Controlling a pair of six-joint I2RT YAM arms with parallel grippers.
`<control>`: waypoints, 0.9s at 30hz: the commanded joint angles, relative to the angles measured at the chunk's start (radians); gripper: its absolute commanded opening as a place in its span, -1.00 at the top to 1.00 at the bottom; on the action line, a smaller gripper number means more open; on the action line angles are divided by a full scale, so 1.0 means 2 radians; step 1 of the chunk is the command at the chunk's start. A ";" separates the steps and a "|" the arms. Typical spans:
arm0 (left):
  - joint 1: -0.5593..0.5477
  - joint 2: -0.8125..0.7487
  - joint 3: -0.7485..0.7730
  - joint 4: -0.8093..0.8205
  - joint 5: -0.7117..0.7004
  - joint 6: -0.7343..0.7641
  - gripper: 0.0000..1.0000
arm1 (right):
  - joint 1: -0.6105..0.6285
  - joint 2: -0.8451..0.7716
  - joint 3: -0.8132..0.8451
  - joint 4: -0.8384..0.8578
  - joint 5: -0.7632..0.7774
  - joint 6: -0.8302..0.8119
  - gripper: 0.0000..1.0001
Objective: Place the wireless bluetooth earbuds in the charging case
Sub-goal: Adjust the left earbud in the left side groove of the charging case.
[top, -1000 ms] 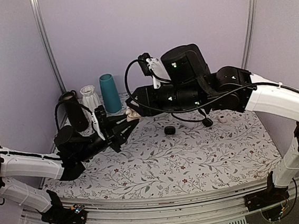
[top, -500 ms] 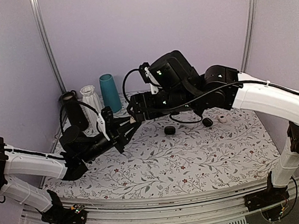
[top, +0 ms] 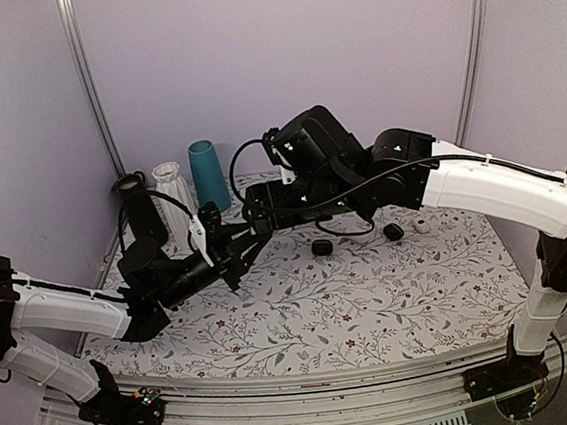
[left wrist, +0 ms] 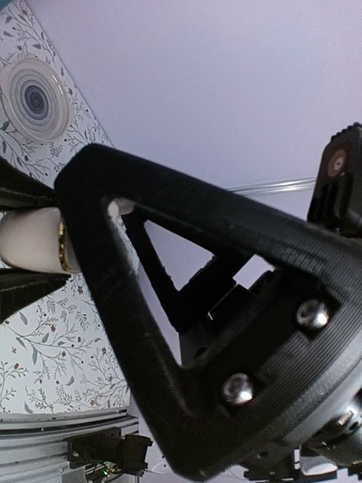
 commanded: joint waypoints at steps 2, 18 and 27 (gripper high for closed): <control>-0.007 0.001 0.014 0.003 -0.007 0.007 1.00 | -0.005 0.008 0.016 -0.006 -0.001 0.004 -0.76; -0.006 -0.004 0.012 0.006 -0.011 0.006 1.00 | -0.004 -0.008 -0.010 -0.003 -0.001 0.008 -0.76; -0.005 -0.007 0.009 0.010 -0.013 0.003 1.00 | -0.005 -0.022 -0.029 0.002 0.000 0.013 -0.76</control>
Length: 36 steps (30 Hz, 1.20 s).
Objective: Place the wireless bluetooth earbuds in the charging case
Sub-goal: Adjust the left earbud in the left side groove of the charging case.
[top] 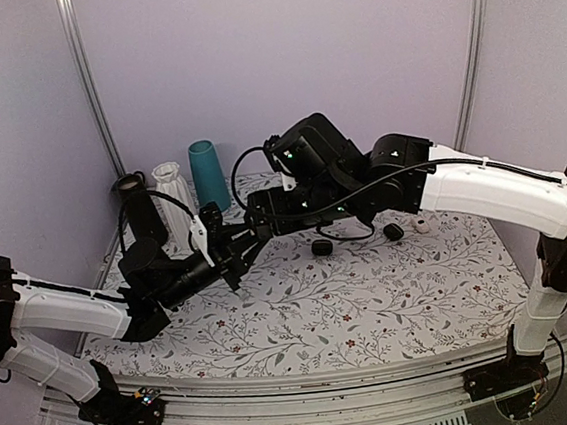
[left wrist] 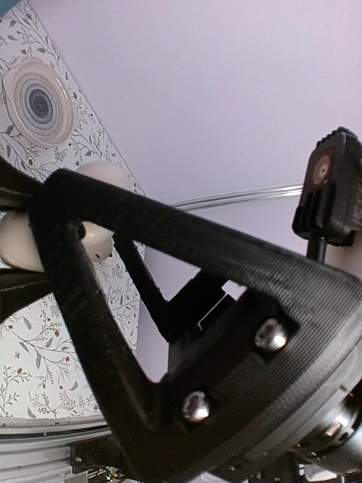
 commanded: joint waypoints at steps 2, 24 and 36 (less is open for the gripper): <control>-0.005 -0.008 0.008 0.015 -0.004 -0.001 1.00 | -0.002 -0.027 -0.022 0.005 0.006 0.011 -0.76; -0.005 -0.014 0.004 0.021 0.005 -0.008 1.00 | -0.003 -0.052 -0.058 0.016 0.006 0.022 -0.76; -0.004 -0.014 0.002 0.023 0.007 -0.009 1.00 | -0.003 -0.058 -0.070 0.019 0.007 0.022 -0.76</control>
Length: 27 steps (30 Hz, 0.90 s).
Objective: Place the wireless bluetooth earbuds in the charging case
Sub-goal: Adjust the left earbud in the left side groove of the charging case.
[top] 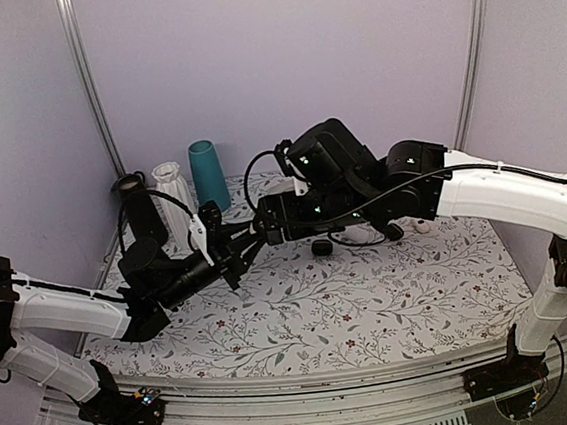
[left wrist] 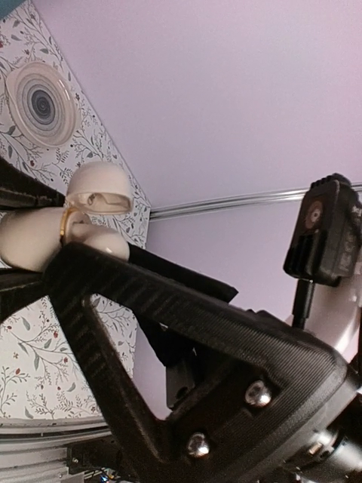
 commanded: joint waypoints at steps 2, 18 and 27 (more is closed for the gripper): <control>-0.004 -0.013 0.002 0.026 0.009 -0.004 1.00 | -0.004 -0.019 -0.012 -0.004 0.017 0.005 -0.77; 0.003 -0.014 -0.005 0.048 0.040 -0.021 1.00 | -0.008 -0.028 -0.025 -0.002 0.015 0.005 -0.77; 0.008 -0.015 -0.007 0.056 0.056 -0.032 1.00 | -0.013 -0.038 -0.041 0.009 0.002 0.006 -0.77</control>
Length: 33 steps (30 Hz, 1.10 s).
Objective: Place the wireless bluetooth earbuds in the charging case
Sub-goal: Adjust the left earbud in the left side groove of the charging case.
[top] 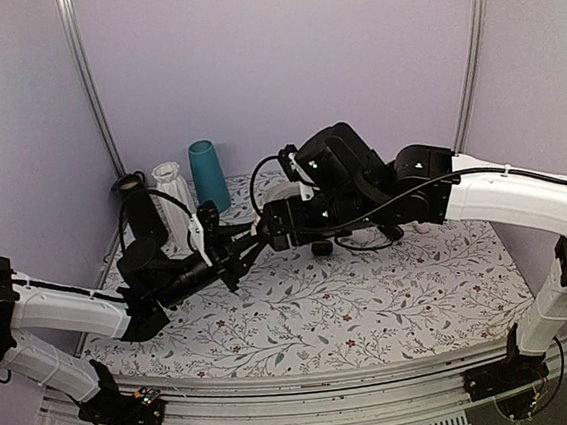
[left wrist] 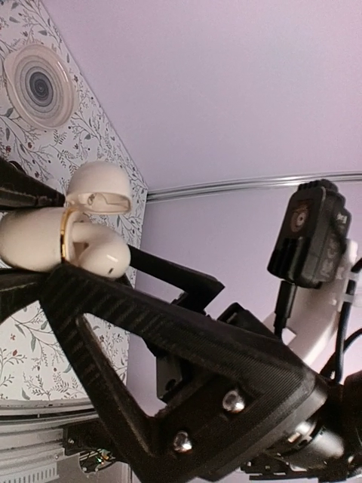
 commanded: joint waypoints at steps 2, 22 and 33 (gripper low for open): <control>0.005 -0.014 -0.006 0.051 0.030 -0.011 1.00 | -0.013 -0.021 -0.014 0.000 0.019 0.005 -0.77; 0.012 -0.010 0.000 0.054 0.061 -0.035 1.00 | -0.017 -0.062 -0.058 0.046 -0.015 -0.020 -0.78; 0.014 -0.006 0.010 0.048 0.091 -0.055 1.00 | -0.016 -0.131 -0.139 0.171 -0.081 -0.095 -0.86</control>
